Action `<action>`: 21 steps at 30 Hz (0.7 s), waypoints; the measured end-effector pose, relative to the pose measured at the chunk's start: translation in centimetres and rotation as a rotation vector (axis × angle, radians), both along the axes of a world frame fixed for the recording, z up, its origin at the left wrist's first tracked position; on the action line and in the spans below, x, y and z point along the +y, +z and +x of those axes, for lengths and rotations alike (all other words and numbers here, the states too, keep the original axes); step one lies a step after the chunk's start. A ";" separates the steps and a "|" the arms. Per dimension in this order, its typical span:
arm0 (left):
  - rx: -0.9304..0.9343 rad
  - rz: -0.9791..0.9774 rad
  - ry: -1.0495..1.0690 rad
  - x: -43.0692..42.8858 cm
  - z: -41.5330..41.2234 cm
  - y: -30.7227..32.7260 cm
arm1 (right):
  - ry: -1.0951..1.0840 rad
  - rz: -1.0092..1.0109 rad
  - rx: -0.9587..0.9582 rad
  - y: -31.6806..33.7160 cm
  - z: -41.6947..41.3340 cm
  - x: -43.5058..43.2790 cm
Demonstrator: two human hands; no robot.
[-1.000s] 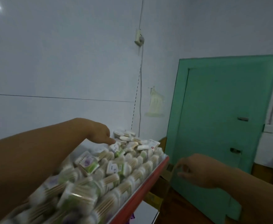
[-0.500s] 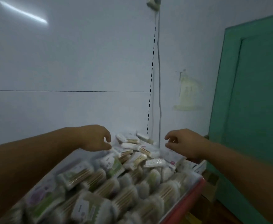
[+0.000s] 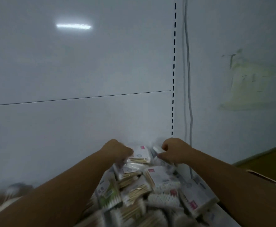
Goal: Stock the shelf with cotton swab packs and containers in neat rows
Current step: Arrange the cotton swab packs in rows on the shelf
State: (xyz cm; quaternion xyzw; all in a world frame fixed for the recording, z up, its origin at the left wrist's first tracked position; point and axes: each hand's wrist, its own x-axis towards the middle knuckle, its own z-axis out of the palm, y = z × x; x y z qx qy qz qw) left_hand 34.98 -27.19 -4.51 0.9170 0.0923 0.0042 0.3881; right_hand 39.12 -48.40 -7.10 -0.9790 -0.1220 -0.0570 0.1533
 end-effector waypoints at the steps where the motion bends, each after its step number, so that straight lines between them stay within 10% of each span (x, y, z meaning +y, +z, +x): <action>1: -0.016 -0.076 0.017 0.0 -0.3 0.1 | -0.007 0.011 -0.007 0.1 0.2 0.1; 9: -0.048 -0.904 0.018 1.3 -3.6 2.3 | 0.279 0.546 -0.365 4.3 -3.7 1.2; 14: -0.048 -1.035 -0.193 1.1 -5.2 2.0 | 0.590 0.241 -0.816 3.5 -7.4 3.8; 18: -0.161 -0.996 -0.152 0.8 -5.8 1.1 | 0.712 0.281 -0.684 2.8 -8.5 3.4; 21: -0.184 -1.000 -0.074 1.9 -6.1 0.9 | 0.414 0.408 -0.411 3.0 -9.0 2.0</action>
